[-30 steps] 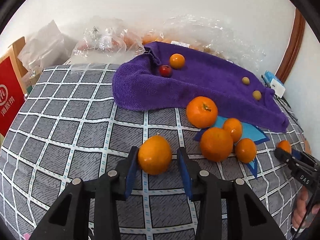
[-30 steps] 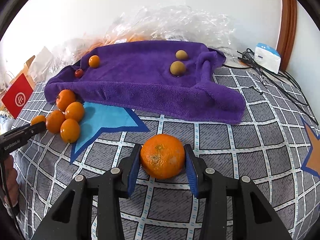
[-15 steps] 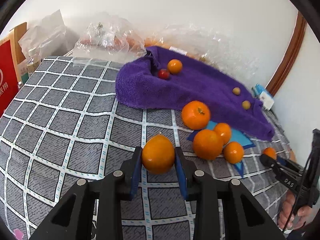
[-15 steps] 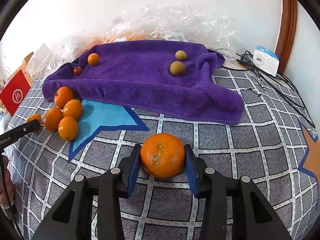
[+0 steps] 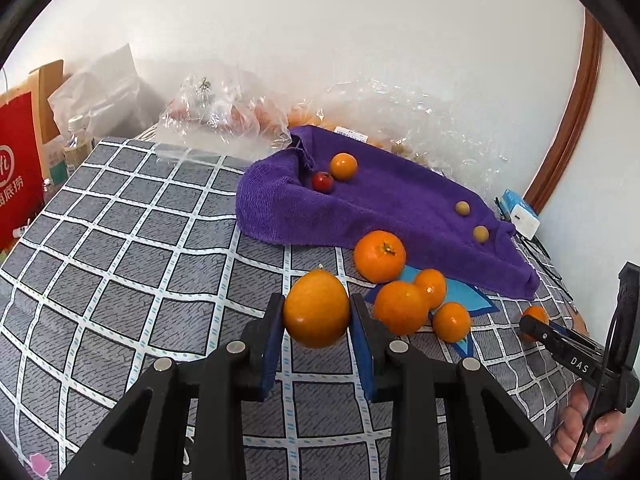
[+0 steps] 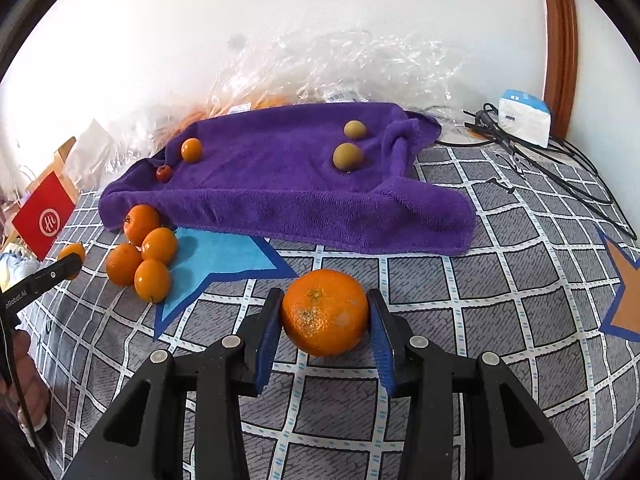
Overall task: Organize fruits
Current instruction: 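Lift both held oranges and carry them over the purple towel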
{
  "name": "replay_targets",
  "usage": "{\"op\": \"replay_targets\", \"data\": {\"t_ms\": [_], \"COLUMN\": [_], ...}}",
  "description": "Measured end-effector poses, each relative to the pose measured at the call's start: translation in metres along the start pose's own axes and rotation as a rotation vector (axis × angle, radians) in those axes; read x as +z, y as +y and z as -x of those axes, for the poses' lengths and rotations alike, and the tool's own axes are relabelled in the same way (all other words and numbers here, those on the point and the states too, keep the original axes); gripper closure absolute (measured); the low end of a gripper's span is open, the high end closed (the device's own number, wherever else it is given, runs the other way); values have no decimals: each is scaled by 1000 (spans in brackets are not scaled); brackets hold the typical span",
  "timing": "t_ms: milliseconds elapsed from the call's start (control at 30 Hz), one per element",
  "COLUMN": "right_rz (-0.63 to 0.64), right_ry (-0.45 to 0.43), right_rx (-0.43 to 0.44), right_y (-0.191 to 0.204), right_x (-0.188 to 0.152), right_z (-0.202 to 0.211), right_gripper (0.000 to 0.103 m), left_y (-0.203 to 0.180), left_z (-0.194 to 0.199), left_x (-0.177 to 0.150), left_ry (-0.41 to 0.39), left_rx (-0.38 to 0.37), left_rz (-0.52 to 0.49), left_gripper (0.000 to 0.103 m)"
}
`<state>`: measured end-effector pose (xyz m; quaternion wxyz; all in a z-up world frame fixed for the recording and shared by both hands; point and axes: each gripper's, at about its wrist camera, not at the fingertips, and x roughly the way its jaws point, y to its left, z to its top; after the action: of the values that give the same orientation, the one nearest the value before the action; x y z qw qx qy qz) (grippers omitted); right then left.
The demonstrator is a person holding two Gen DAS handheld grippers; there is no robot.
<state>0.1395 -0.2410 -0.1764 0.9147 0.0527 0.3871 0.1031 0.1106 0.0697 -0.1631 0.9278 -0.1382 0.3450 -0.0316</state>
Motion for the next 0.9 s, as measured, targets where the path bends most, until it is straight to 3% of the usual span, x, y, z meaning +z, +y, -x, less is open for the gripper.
{"op": "replay_targets", "data": {"t_ms": [467, 600, 767, 900], "right_rz": [-16, -33, -12, -13], "right_ry": [-31, -36, -78, -125], "right_rx": [3, 25, 21, 17], "right_y": [-2, -2, 3, 5], "right_x": [1, 4, 26, 54], "right_z": [6, 13, 33, 41], "right_gripper": [62, 62, 62, 62], "left_y": [6, 12, 16, 8], "left_z": [8, 17, 35, 48], "left_x": [3, 5, 19, 46], "left_ry": [-45, -58, -81, -130], "left_rx": [12, -45, -54, -11], "left_rz": [30, 64, 88, 44], "left_gripper": [73, 73, 73, 73]}}
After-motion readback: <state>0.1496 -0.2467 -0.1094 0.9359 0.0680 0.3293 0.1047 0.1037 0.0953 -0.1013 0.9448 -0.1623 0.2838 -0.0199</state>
